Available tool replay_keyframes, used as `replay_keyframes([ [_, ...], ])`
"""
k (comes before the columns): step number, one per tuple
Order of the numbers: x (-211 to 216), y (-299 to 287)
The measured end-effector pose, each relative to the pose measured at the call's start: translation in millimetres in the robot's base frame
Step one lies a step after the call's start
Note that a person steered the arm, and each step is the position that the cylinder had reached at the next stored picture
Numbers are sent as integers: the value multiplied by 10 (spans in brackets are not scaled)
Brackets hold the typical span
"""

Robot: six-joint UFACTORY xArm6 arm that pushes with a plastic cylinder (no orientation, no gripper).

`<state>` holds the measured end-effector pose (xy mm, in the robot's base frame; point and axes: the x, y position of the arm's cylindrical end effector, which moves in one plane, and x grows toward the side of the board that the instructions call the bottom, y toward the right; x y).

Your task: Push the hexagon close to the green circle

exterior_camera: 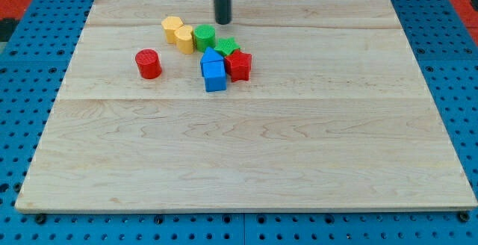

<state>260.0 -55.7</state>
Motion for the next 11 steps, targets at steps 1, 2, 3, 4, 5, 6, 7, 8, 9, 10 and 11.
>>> replay_keyframes([
  [1, 424, -350],
  [2, 599, -374],
  [3, -6, -409],
  [4, -106, -706],
  [5, -93, -1300],
  [6, 232, -914],
  [7, 132, -759],
  [8, -179, -763],
  [9, 308, -582],
  [10, 642, -651],
  [11, 413, -1030],
])
